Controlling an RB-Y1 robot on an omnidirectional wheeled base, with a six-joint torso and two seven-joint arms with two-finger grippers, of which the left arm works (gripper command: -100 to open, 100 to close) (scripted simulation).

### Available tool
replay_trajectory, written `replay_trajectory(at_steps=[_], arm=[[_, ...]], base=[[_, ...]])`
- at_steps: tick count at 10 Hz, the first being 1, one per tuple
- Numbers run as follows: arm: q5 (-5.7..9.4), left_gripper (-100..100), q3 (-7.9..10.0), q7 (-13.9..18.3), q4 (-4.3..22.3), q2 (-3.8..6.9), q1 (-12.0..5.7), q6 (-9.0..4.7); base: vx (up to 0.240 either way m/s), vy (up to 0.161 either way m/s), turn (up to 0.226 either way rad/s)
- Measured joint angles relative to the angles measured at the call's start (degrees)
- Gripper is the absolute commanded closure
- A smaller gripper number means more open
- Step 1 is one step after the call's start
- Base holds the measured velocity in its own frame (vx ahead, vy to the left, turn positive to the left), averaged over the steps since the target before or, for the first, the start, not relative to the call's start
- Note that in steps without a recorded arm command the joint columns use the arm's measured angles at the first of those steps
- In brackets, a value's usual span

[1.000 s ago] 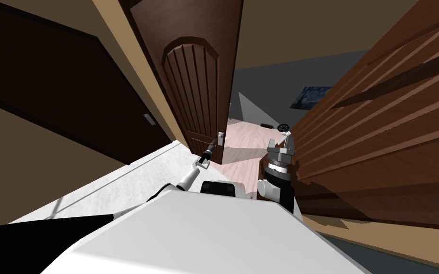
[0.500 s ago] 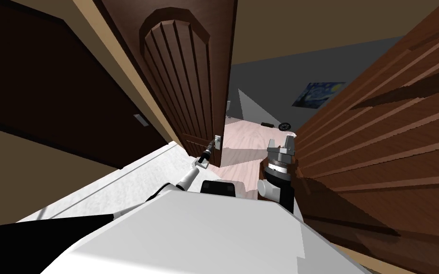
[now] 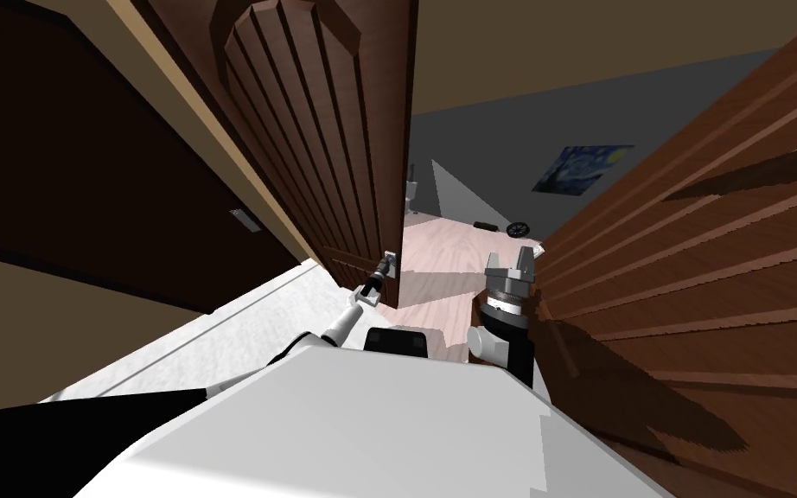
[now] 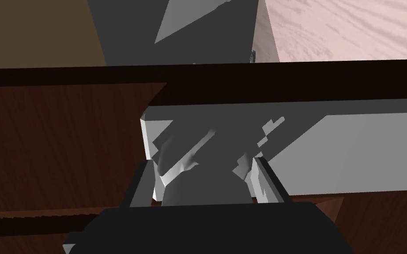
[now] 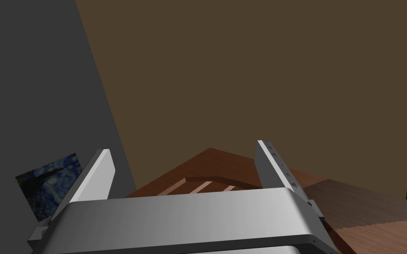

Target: Push the door open

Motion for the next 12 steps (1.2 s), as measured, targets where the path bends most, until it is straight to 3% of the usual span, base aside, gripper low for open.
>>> replay_trajectory(at_steps=[5,8,11,12], arm=[[-0.02,100,-0.05,-0.02,0.23,0.04,0.23,0.21],[0.11,100,0.62,-0.23,-0.41,0.49,1.19,1.20],[0.39,100,2.36,-0.85,1.91,0.59,-0.49,0.15],[0.46,100,2.67,-0.85,0.16,1.13,0.50,0.62]], base=[[0.011,-0.007,0.004],[0.152,-0.094,0.040],[0.194,-0.117,0.044],[0.156,-0.118,0.087]])
